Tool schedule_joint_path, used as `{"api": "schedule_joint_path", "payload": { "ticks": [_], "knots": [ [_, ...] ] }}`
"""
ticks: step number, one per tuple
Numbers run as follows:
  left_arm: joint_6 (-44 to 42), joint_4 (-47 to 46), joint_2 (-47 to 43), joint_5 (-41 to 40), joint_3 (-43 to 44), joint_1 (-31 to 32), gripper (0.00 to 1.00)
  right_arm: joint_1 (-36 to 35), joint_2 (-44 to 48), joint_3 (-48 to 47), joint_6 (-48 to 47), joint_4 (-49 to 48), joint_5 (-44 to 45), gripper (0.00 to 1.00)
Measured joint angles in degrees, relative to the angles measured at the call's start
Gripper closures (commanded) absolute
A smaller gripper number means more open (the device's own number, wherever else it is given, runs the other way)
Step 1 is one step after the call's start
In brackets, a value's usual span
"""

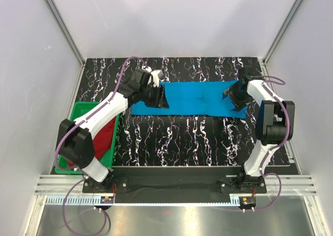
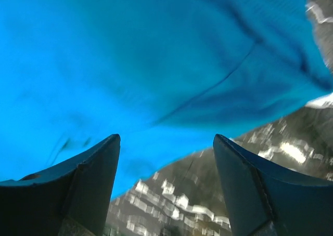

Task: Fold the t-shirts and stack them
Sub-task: Fold the tshirt

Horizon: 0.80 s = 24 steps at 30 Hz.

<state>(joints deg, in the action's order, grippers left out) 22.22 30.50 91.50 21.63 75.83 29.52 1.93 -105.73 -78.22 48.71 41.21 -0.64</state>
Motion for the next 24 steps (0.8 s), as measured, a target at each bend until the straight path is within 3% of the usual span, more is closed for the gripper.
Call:
{"api": "schedule_joint_path", "payload": {
  "ticks": [5, 9, 16, 17, 19, 24],
  "knots": [
    [-2.64, 3.37, -6.73, -1.57, -8.31, -0.02, 0.51, -0.24, -8.22, -2.16, 1.2, -0.55, 5.9, 0.19],
    [-3.82, 6.54, -12.81, -2.95, -11.63, -0.02, 0.5, -0.37, -13.49, -9.88, -1.64, 1.33, 10.16, 0.17],
    [-5.81, 10.97, -18.73, -5.97, -11.85, -0.2, 0.48, 0.04, -27.58, -33.62, -16.68, 6.54, 19.5, 0.14],
    [-5.97, 11.47, -18.99, -6.25, -11.82, -0.28, 0.48, -0.11, -28.52, -36.09, -18.14, 7.26, 20.28, 0.13],
    [-6.16, 12.31, -19.06, -6.64, -11.61, -0.52, 0.48, -0.26, -29.44, -40.63, -21.0, 9.42, 21.4, 0.01],
    [-6.49, 13.55, -17.64, -6.95, -8.52, -1.66, 0.49, -6.08, -29.11, -48.54, -24.65, 14.67, 23.45, 0.0]
  ]
}}
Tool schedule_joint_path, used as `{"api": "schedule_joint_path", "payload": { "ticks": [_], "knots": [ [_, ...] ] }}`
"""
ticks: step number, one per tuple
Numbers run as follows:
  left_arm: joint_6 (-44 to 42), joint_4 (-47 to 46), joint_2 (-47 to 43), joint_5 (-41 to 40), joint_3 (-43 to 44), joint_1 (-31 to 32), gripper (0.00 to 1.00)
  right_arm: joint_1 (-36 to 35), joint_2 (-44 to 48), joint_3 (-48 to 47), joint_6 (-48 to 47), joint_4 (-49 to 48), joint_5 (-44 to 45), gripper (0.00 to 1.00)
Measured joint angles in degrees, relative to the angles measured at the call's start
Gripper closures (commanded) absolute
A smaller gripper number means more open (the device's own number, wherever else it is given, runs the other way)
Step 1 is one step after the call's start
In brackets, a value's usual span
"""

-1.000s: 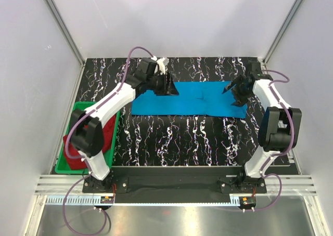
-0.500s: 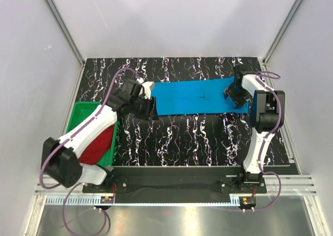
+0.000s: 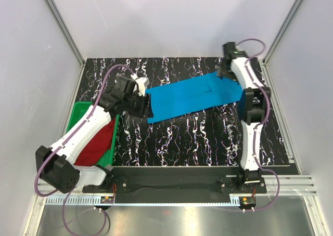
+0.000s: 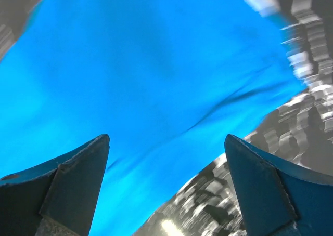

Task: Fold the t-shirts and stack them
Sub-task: Fold the tshirt

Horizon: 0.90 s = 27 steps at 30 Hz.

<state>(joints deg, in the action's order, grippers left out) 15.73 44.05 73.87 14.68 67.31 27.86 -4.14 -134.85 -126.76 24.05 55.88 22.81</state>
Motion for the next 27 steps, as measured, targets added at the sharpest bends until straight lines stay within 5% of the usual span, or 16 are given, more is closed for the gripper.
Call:
{"api": "schedule_joint_path", "payload": {
  "ticks": [12, 19, 27],
  "knots": [
    [-0.55, -1.75, 2.36, 3.52, 3.13, -3.02, 0.5, -26.29, 0.85, 2.51, -0.92, 0.87, -12.02, 0.08],
    [-0.76, -2.1, -0.15, 4.81, 0.02, -4.04, 0.5, -28.3, -0.35, 4.37, -0.7, -2.38, -17.9, 0.12],
    [-0.68, -2.29, -1.29, 6.4, -0.74, -4.74, 0.5, -28.39, 2.36, 17.77, -2.25, -8.5, -18.93, 0.12]
  ]
}}
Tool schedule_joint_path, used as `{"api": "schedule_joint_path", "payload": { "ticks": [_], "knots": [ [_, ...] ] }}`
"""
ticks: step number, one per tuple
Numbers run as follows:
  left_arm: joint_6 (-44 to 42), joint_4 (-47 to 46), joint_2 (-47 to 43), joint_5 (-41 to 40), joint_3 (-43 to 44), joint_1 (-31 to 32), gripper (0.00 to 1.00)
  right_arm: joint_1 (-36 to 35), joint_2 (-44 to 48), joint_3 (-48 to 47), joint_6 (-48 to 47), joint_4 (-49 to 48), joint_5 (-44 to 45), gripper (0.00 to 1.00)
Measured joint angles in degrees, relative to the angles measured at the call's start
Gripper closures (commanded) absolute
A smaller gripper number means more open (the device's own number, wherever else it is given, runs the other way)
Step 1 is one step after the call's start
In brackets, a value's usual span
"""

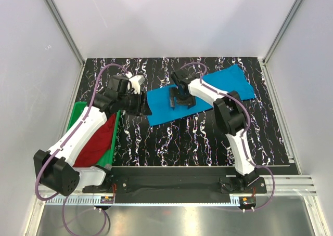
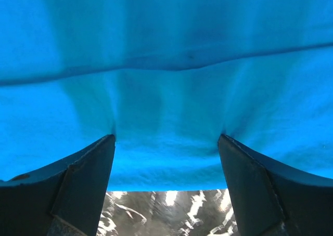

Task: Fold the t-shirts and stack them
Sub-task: Fold the tshirt

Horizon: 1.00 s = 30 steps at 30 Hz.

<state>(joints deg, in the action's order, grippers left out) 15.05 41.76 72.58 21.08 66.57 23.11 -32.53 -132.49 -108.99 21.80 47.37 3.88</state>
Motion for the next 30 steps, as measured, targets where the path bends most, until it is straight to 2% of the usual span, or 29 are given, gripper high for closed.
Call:
{"api": "schedule_joint_path", "payload": {
  "ticks": [4, 7, 10, 12, 14, 17, 20, 24, 30],
  "knots": [
    [0.42, -0.7, 0.07, 1.31, -0.42, -0.17, 0.5, 0.02, 6.4, 10.78, -0.33, -3.19, 0.13, 0.11],
    [0.48, -1.31, 0.48, 1.9, -0.42, -0.22, 0.5, 0.02, 14.62, 23.58, 1.05, -4.7, 0.13, 0.1],
    [0.44, -1.46, 0.98, 2.16, -0.42, -0.26, 0.5, 0.0, 24.39, 36.68, 3.63, -1.77, 0.02, 0.05],
    [0.42, -1.53, 1.44, 2.34, -0.39, -0.28, 0.5, 0.15, 29.9, 41.59, 5.03, 2.34, 0.61, 0.0],
    [0.44, -1.6, 2.1, 2.71, -0.37, -0.35, 0.5, 0.96, 34.77, 42.51, 6.16, 5.75, 1.73, 0.0],
    [0.48, -1.68, 3.48, 3.45, -0.26, -0.44, 0.5, 7.17, 38.34, 39.19, 7.67, 5.9, 1.53, 0.0],
    [0.68, -1.81, 4.85, 4.46, -0.04, -0.48, 0.51, 17.7, 35.39, 31.76, 9.64, 3.69, 1.95, 0.0],
    [1.03, -1.99, 5.25, 5.31, 0.04, -0.5, 0.51, 25.68, 22.58, 16.72, 11.85, 2.62, 5.79, 0.0],
    [1.27, -2.14, 4.07, 5.33, -0.13, -0.52, 0.51, 27.21, -0.57, -6.99, 13.84, 5.01, 9.79, 0.05]
  ]
}}
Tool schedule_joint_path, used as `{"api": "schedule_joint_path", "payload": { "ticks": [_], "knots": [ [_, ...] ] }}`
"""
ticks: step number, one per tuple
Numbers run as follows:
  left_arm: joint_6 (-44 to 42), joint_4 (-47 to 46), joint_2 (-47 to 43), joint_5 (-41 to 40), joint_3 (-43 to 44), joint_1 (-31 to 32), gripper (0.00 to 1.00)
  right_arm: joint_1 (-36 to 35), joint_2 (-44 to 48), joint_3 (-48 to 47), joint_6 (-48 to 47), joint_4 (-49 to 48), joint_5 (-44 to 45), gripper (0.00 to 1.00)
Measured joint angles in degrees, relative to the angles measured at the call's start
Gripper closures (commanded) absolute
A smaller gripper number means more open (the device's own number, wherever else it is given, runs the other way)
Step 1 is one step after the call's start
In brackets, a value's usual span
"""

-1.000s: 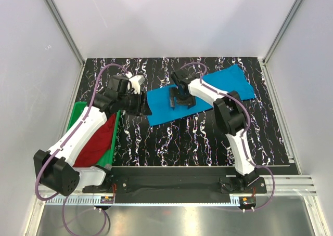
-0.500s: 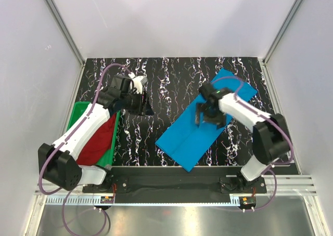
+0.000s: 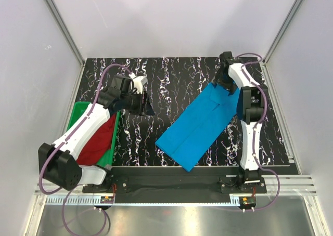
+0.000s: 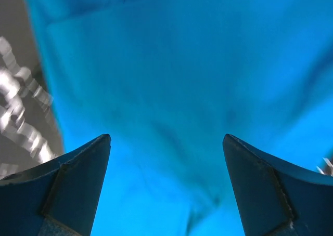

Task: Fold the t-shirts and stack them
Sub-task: Fold the tshirt

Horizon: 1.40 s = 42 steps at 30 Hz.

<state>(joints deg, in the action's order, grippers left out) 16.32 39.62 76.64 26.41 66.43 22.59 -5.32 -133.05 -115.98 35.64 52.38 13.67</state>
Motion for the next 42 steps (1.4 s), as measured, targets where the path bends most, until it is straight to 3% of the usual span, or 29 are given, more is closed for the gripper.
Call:
{"api": "schedule_joint_path", "payload": {
  "ticks": [8, 14, 22, 31, 36, 42],
  "knots": [
    [0.02, 0.15, -3.91, -0.35, -3.28, -0.83, 0.51, -1.11, -12.35, -15.8, -4.28, 3.72, 2.47, 0.07],
    [0.04, 1.14, -4.17, -0.74, -4.81, -1.97, 0.51, -8.15, -21.33, -31.19, -14.47, 1.42, 2.73, 0.06],
    [0.24, 1.22, -3.91, -0.68, -5.18, -2.43, 0.52, -18.71, -23.28, -32.59, -23.52, -8.09, -4.39, 0.06],
    [0.44, -0.09, 1.01, 1.4, -5.75, -2.43, 0.49, -18.56, -25.38, -36.83, -25.62, -10.99, -9.2, 0.0],
    [1.68, -2.16, 4.09, 4.37, -9.27, -2.4, 0.5, -18.01, -17.27, -28.02, -24.92, -7.76, -8.31, 0.0],
    [5.95, -5.9, 6.93, 8.2, -15.21, -2.27, 0.51, -17.92, 12.7, 2.95, -20.74, -6.56, -13.09, 0.0]
  ]
}}
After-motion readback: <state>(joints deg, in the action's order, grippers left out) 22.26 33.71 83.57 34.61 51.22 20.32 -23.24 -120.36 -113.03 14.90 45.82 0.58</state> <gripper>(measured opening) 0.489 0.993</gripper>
